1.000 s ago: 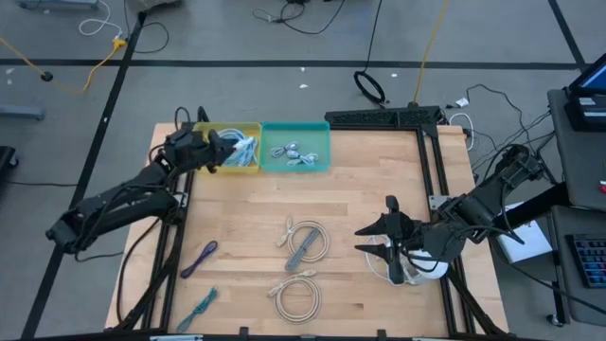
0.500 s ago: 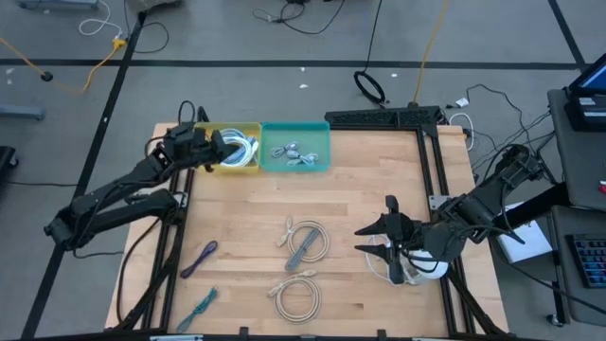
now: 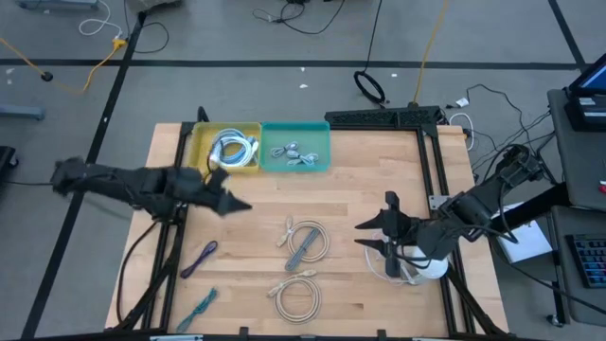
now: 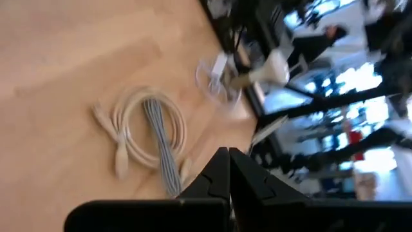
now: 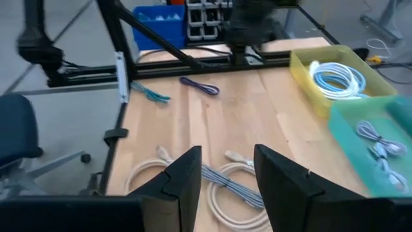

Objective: Pick & Place USB Port
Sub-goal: Put the black charger cable into the green bin

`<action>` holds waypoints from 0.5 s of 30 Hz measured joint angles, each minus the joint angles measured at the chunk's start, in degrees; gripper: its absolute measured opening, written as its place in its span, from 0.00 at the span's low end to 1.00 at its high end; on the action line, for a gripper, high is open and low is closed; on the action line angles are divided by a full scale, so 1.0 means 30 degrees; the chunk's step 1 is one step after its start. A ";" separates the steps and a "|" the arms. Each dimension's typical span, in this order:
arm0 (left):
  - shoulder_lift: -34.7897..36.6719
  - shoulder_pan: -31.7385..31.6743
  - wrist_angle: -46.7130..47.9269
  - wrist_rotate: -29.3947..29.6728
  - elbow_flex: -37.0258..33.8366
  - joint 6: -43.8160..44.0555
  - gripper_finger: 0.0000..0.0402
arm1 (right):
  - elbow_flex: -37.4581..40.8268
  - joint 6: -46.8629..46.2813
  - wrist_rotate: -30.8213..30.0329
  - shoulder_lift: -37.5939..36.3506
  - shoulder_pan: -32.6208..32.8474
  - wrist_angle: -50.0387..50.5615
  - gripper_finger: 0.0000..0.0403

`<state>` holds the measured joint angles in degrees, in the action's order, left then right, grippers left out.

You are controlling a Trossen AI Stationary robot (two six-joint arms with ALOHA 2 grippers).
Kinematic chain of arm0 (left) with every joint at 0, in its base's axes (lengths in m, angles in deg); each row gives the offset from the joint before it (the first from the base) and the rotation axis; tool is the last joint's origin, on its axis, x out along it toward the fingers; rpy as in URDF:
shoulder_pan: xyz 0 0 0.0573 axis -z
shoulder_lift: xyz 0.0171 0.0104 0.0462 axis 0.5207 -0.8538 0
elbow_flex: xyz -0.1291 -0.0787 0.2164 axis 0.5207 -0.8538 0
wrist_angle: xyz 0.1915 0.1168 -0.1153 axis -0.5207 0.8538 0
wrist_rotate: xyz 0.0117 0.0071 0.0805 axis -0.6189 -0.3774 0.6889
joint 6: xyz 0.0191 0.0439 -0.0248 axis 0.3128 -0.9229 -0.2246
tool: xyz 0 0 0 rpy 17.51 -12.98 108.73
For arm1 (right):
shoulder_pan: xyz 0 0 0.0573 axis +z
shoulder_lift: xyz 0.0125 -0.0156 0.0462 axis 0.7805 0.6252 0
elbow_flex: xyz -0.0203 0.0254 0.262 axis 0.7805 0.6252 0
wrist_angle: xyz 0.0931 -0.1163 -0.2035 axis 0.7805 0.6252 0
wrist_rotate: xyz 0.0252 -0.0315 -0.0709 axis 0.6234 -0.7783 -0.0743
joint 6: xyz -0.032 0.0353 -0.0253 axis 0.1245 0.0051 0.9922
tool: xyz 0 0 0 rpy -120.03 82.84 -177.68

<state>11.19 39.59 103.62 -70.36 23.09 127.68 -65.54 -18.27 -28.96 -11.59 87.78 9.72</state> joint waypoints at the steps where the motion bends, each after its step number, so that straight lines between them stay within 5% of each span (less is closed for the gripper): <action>1: -0.0607 0.1339 -0.0024 0.0917 0.0320 0.0158 0.00 | 0.0000 0.0003 0.0007 0.0000 -0.0084 0.0057 0.33; 4: -0.2750 0.4488 -0.0913 0.2685 0.1017 0.0518 0.00 | 0.0000 0.0015 0.0114 0.0000 -0.0385 0.0342 0.33; 8: -0.6729 0.7435 -0.6381 0.2973 0.0950 0.0058 0.02 | 0.0104 0.0015 0.0146 0.0000 -0.0619 0.0809 0.33; 13: -1.2132 0.7309 -1.5881 0.2626 0.1181 0.1141 0.04 | 0.0606 -0.0056 0.0610 0.0000 -0.0686 0.0812 0.33; 15: -1.3763 0.6833 -1.7469 0.2610 0.2085 0.0630 0.03 | 0.0919 -0.0385 0.0663 0.0000 -0.0685 0.0672 0.33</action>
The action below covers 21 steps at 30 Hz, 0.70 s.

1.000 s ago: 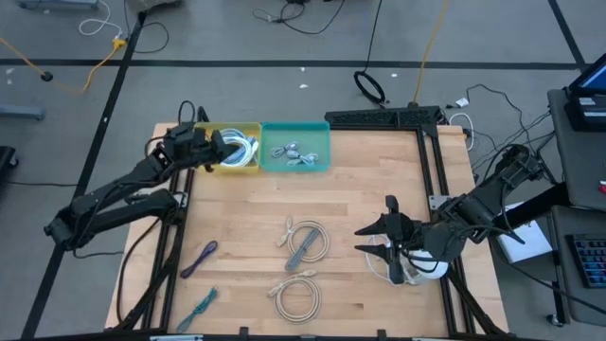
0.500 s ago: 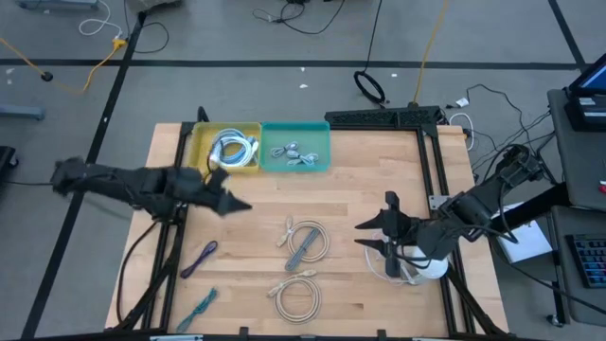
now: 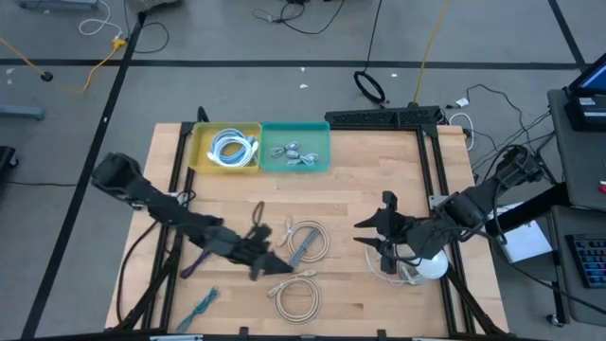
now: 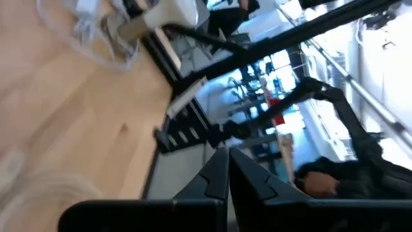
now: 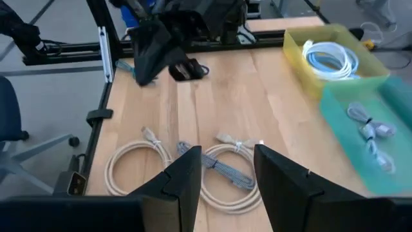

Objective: Pick & Place USB Port
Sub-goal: Put the black charger cable into the green bin

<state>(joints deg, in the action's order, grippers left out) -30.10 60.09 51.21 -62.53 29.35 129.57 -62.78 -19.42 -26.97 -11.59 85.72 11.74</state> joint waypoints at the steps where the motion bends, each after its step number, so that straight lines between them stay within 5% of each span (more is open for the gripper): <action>1: -0.0638 -0.0225 0.0332 -0.0028 0.0848 -0.0650 0.02 | 0.0199 -0.0144 0.0014 0.0000 0.0000 -0.0047 0.33; 12: -0.5819 -0.2081 2.2885 -0.1295 1.3694 -0.7507 0.02 | 0.1743 -0.1694 0.1050 -0.0020 0.0007 -0.0157 0.33; 21: -0.8657 -0.3348 2.8177 -0.2302 1.5418 -0.5648 0.25 | 0.2199 -0.2550 0.1623 -0.0058 0.0065 -0.0192 0.33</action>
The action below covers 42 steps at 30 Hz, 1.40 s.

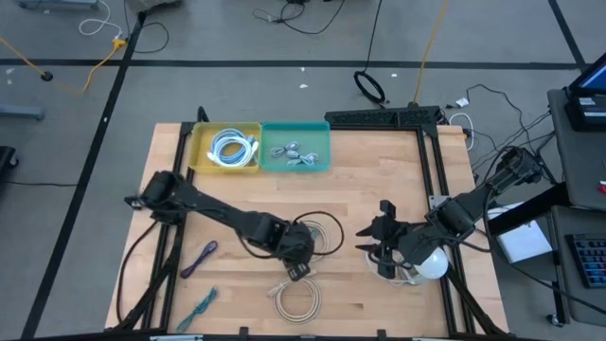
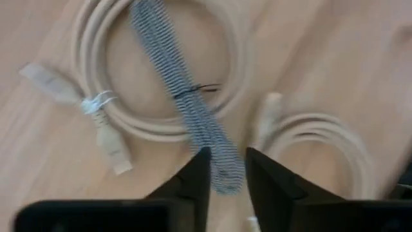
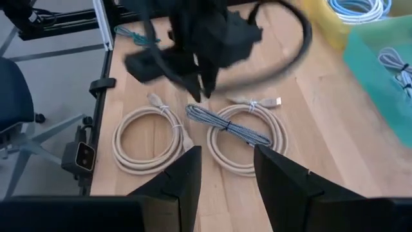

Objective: Pick & Place USB Port
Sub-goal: Put the black charger cable into the green bin

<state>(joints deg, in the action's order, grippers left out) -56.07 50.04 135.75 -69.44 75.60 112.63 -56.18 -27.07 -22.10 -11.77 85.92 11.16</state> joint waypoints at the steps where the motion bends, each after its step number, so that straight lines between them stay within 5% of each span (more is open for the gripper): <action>1: -0.0220 -0.0100 0.0156 -0.0066 0.0000 -0.0009 0.28 | 0.0000 -0.0001 0.0175 0.0000 0.0000 -0.0007 0.33; 11: -0.0996 -0.0939 -0.1163 0.0319 -0.0006 -0.0152 0.45 | 0.0000 -0.0081 0.0388 -0.0007 0.0007 -0.0110 0.33; 37: -0.1007 -0.1469 -0.5296 -0.0883 -0.3683 0.1420 0.45 | 0.0000 -0.0501 0.0891 -0.0007 0.0007 -0.0118 0.33; 42: -0.1007 -0.1494 -0.5765 -0.0939 -0.3875 0.1474 0.33 | 0.0000 -0.0585 0.0891 -0.0007 0.0007 -0.0111 0.33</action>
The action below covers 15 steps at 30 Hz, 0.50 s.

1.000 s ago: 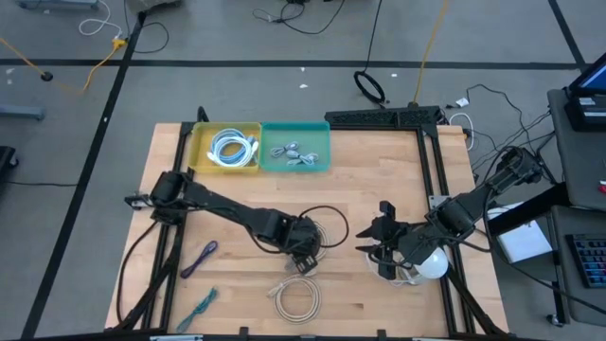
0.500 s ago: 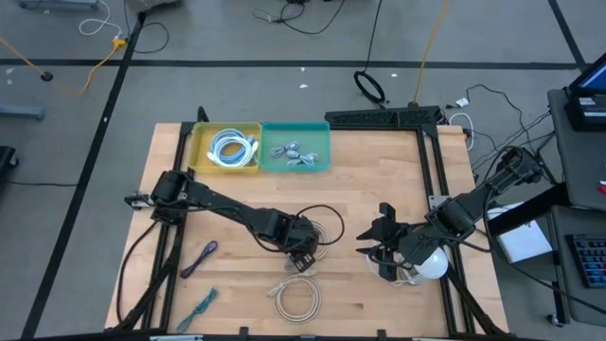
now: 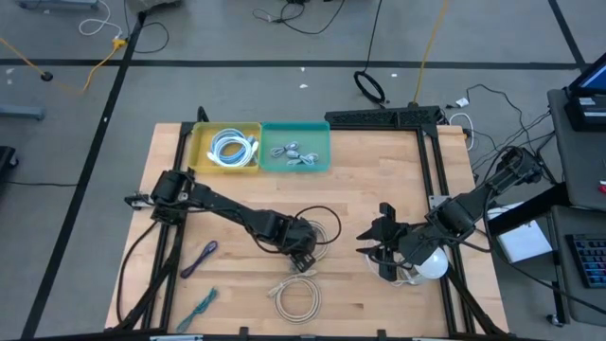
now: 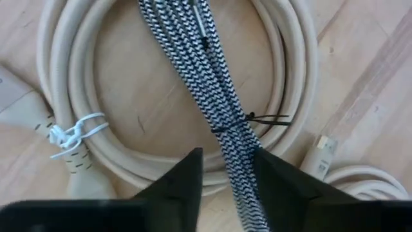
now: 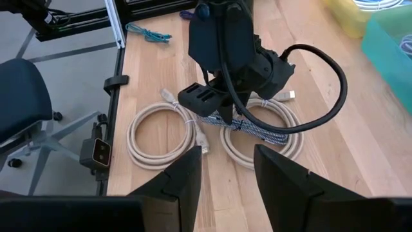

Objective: Pick & Place USB Port
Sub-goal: Put the black charger cable into the green bin

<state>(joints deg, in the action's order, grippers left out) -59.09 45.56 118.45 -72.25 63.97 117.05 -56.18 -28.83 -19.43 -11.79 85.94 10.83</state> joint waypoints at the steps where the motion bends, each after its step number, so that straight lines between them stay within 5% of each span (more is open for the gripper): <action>1: 0.0000 -0.0026 -0.0023 -0.0121 -0.0023 -0.0104 0.28 | 0.0000 -0.0058 0.0000 0.0000 0.0000 -0.0006 0.33; 5: 0.0028 -0.0082 -0.0221 -0.0313 -0.0029 -0.0530 0.04 | 0.0000 -0.0133 0.0000 0.0000 0.0007 -0.0006 0.33; 11: 0.0518 -0.0125 -0.0235 0.0042 -0.0072 0.0146 0.01 | 0.0000 -0.0328 0.0000 0.0000 0.0007 -0.0006 0.33; 15: 0.2454 0.0213 0.0197 0.2106 -0.0074 0.0571 0.01 | 0.0000 -0.0506 -0.0005 0.0000 0.0007 -0.0604 0.33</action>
<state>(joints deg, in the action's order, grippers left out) -51.73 46.20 119.04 -65.94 63.75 118.76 -56.18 -30.35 -19.45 -11.79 85.96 9.02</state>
